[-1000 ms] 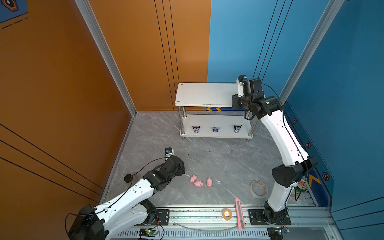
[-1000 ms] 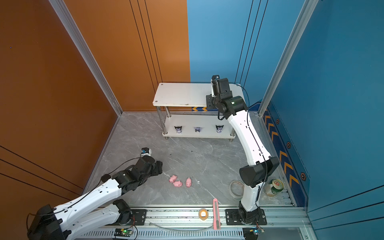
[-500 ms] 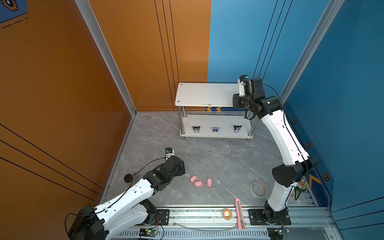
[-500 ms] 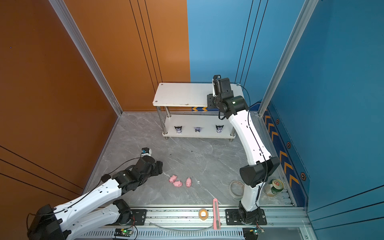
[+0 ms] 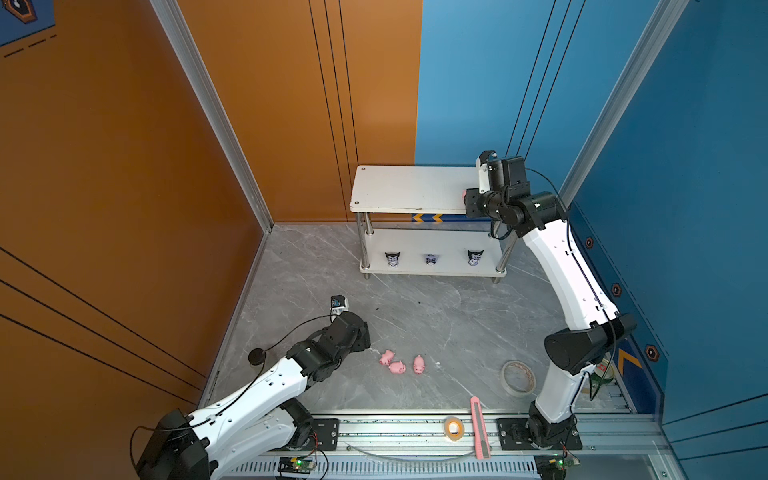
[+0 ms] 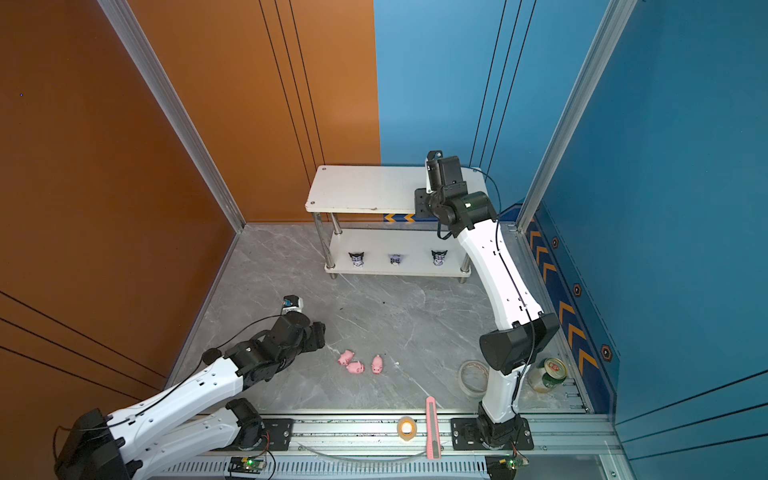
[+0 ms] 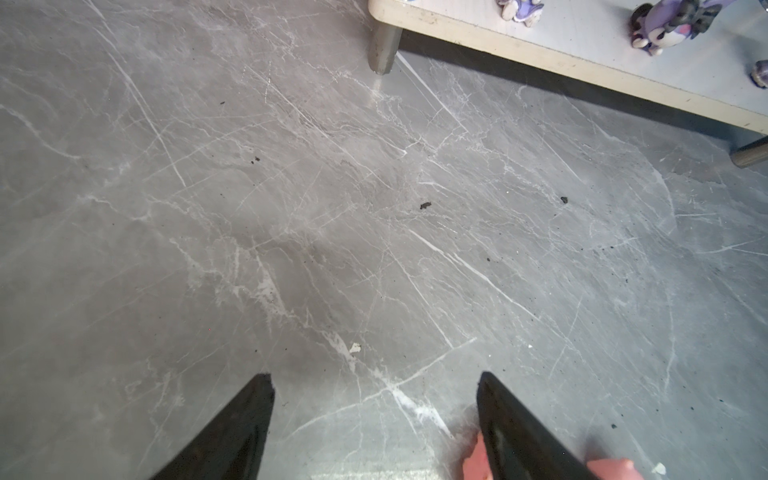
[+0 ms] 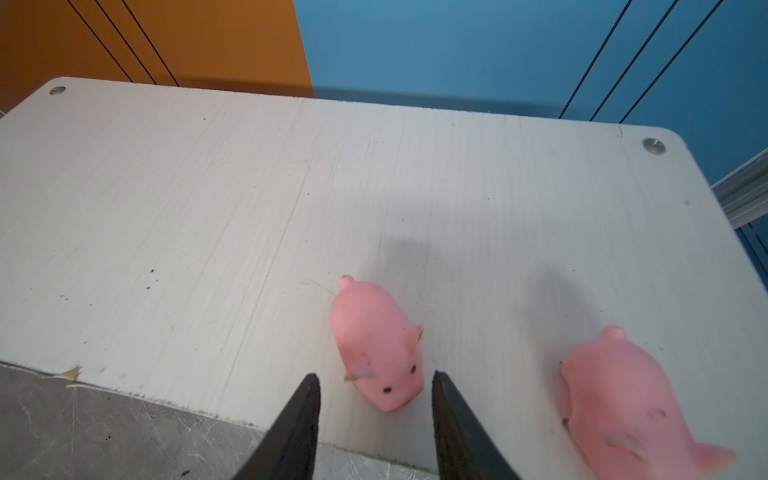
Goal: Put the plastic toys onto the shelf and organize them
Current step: 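Lower the pink pig onto the top shelf beside the first pig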
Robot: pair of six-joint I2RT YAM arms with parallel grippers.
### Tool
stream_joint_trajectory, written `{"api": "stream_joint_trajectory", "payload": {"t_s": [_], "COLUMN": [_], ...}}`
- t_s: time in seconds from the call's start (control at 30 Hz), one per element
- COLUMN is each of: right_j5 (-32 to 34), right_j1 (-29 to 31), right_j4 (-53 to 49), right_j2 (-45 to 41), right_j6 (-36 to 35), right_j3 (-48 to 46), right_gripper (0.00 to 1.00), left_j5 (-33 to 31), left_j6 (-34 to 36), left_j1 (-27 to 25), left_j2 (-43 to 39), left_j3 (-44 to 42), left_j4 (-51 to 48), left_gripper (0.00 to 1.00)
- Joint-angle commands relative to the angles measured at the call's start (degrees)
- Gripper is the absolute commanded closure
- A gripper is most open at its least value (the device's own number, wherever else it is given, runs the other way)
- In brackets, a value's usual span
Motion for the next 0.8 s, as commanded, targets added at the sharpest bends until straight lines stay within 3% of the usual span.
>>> {"api": "stream_joint_trajectory", "payload": {"t_s": [0.0,0.23,0.77], "right_j5": [-0.6,-1.9,-4.8], "right_j1": [-0.4,-0.6,0.5], "right_j4": [0.4,0.7,2.7], "right_j2": [0.3,1.2,-0.4], "right_j6": [0.9,1.4,2.7], "right_j3": [-0.7,-0.6,-3.6], "right_gripper": [0.51,0.43,0.44], "left_j5": [-1.5,-1.9,-1.9], "left_j6": [-0.6,-0.5,-0.7], "left_j1": [-0.3,-0.3,-0.2], "left_j2": [-0.8,-1.5,-1.6], "left_j3": [0.5,0.0,0.0], "left_j4": [-0.8,-0.9,-1.0], "left_gripper": [0.21,0.21,0.21]}}
